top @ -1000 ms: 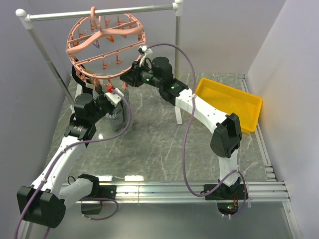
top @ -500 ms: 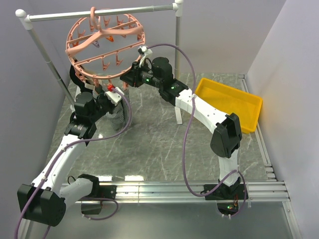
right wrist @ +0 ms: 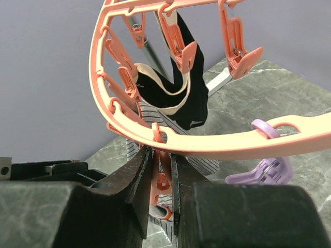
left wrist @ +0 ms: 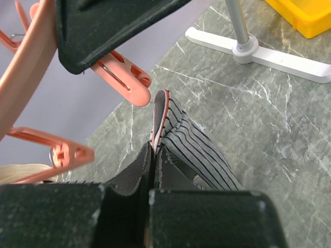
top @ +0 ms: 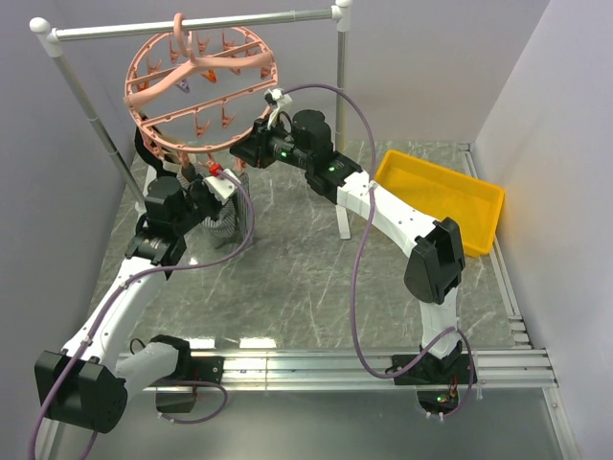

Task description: Clip the underwear to the hanger

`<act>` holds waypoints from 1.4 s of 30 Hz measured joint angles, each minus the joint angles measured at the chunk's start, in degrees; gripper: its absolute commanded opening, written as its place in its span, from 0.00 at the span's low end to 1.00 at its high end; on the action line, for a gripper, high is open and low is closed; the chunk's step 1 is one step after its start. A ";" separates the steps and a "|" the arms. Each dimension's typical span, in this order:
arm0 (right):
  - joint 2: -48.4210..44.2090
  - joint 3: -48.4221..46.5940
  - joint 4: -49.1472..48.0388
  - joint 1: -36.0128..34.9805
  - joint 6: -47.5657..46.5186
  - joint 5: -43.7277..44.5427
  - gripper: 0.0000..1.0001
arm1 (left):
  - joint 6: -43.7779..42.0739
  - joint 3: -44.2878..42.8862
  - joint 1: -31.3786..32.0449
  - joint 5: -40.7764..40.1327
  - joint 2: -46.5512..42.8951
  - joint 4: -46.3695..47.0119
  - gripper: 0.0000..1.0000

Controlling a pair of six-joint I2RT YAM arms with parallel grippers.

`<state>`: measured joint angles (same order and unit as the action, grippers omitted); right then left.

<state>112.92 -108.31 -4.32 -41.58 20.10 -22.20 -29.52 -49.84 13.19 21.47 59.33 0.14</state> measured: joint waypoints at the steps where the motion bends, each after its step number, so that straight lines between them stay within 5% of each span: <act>1: 0.00 0.00 0.02 0.00 0.00 -0.02 0.00 | 0.02 -0.02 -0.07 0.13 0.11 -0.04 0.01; 42: -1.27 3.26 -3.04 0.00 -3.98 -2.32 0.00 | 0.72 -3.98 -1.99 3.28 1.44 -1.60 0.01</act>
<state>111.66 -105.06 -7.35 -41.58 16.12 -24.51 -28.80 -53.82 11.20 24.75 60.77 -1.45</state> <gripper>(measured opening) 0.224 0.033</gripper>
